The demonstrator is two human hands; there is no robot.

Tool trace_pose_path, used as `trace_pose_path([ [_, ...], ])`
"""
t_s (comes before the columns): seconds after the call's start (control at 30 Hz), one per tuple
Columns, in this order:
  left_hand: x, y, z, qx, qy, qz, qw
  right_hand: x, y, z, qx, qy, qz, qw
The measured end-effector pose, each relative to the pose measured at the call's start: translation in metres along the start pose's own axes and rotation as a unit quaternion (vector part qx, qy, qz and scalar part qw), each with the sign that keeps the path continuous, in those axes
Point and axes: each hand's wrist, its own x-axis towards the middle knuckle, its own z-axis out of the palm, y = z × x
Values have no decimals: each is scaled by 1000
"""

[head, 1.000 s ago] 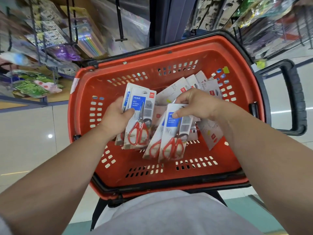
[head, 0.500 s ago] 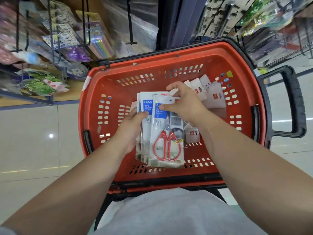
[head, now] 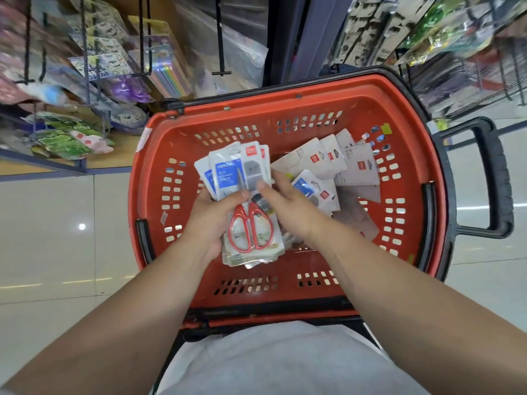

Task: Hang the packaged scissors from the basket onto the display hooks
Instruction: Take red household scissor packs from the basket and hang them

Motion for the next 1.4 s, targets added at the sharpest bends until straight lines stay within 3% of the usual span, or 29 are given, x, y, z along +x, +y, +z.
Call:
trace_pose_path([
  [0.1,4,3,-2,-49,23,-3,999,0,6,20,49,-19,15,999],
  [0.2,7,4,-3,-14,0,-31,999,5,4,24,115,-8,43,992],
  [0.37,23,-7,-6,9,-14,-71,997,10,10,0,89,-12,92,992],
  [0.43,31,-13,-4,13,3,-86,996,24,14,-22,50,59,89,993],
  [0.47,36,-15,-3,25,12,-89,996,34,22,-35,19,140,80,987],
  [0.57,49,-18,-4,65,37,-76,994,59,46,-67,-78,358,74,927],
  [0.77,57,-11,-17,138,120,-6,983,78,58,-62,-242,430,110,863],
  [1.17,31,9,-46,199,164,52,965,95,68,-64,-309,392,147,854],
  [1.4,29,7,-52,215,170,40,961,112,55,-53,-188,307,82,930],
])
